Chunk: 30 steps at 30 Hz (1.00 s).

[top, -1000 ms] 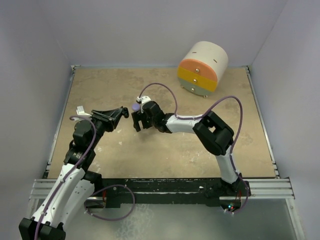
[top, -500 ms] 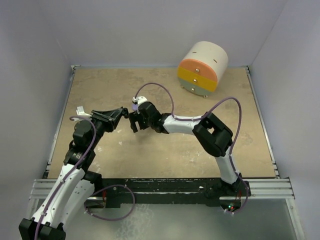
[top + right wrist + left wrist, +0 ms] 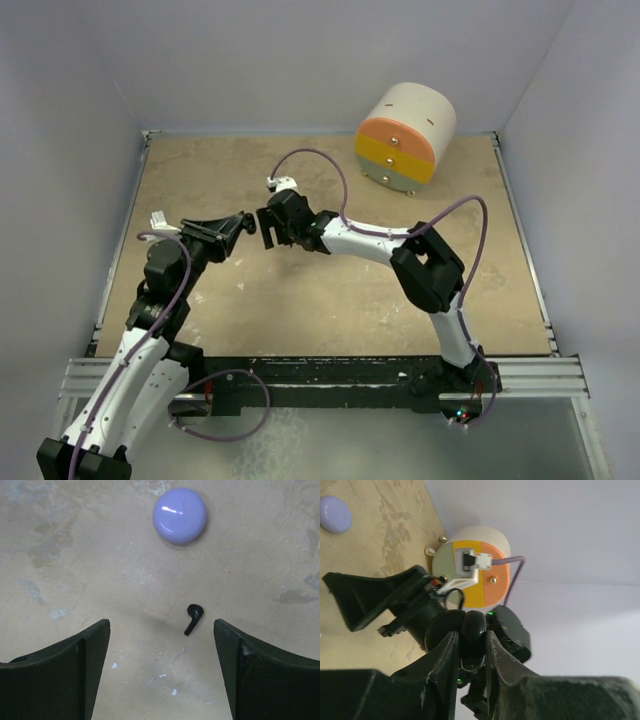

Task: Insert the wireless bluetooth earbuds into the charging case
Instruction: Pick up the earbud from the center of the board.

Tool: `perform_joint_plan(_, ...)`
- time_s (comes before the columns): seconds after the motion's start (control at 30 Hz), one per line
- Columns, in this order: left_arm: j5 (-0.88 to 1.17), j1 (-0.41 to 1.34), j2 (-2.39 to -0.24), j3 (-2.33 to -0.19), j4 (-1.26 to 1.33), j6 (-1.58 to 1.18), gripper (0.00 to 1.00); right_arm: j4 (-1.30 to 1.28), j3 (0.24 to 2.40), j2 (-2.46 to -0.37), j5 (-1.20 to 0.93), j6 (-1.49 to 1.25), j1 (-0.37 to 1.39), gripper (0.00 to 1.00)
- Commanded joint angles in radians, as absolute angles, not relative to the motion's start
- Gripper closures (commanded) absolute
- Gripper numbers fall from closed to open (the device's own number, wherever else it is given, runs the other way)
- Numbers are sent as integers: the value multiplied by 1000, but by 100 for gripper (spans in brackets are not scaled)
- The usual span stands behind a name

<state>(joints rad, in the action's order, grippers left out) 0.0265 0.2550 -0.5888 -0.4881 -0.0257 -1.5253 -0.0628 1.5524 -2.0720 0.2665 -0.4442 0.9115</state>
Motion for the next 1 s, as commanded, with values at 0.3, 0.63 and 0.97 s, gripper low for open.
perform_joint_plan(0.3,-90,247,-491,-629,-90,-1489,100,-217,1689,-2196,340,-618,907,21)
perform_joint_plan(0.63,-78,247,-487,-616,-89,-1501,100,-239,1704,-2241,348,-678,893,28)
perform_joint_plan(0.97,-97,247,-477,-606,-99,-1509,100,-242,1690,-2259,358,-684,882,41)
